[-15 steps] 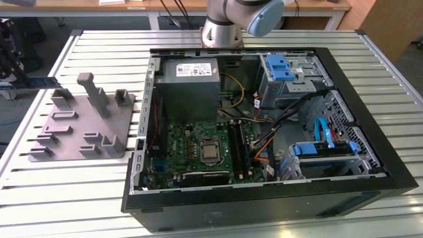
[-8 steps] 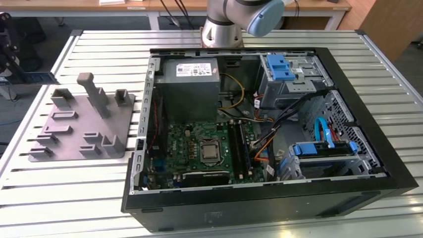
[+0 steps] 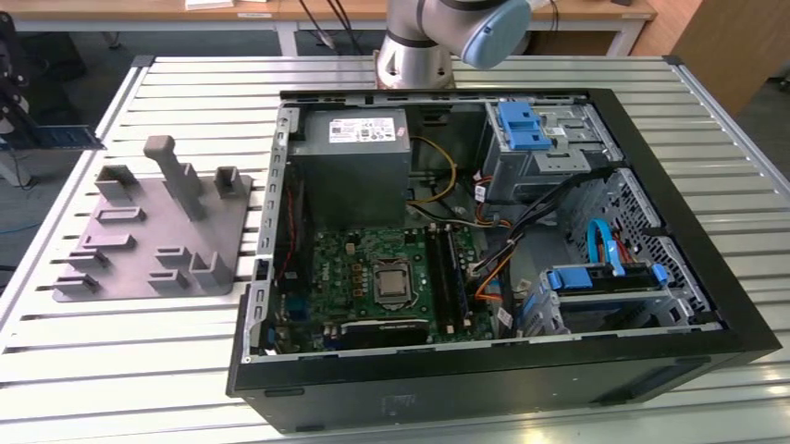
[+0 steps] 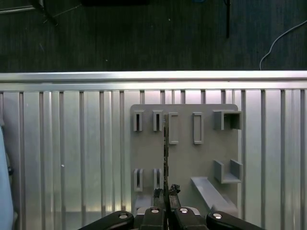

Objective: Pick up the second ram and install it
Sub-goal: 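Pick up the second ram and move it above second insertion slot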

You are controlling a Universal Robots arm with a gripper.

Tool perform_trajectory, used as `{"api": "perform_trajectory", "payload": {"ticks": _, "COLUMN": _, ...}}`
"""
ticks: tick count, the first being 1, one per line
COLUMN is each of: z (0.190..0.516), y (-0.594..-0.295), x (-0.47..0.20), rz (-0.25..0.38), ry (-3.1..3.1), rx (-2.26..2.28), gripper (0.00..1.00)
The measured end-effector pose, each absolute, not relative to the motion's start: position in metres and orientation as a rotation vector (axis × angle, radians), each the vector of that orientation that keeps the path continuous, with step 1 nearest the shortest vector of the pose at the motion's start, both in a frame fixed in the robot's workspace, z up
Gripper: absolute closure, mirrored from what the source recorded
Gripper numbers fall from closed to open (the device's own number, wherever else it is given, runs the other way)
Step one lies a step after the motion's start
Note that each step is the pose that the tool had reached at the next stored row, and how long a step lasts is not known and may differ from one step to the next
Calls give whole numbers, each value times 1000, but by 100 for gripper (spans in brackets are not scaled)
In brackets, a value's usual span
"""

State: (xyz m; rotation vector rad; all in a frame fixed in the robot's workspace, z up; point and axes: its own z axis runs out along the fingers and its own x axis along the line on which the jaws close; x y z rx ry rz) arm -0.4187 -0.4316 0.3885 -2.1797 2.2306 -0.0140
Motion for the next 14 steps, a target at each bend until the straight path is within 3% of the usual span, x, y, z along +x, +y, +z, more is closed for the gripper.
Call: {"api": "perform_trajectory", "payload": {"ticks": 14, "z": 411, "y": -432, "x": -419, "rz": -14, "ry": 2231, "rx": -2180, "gripper": 86}}
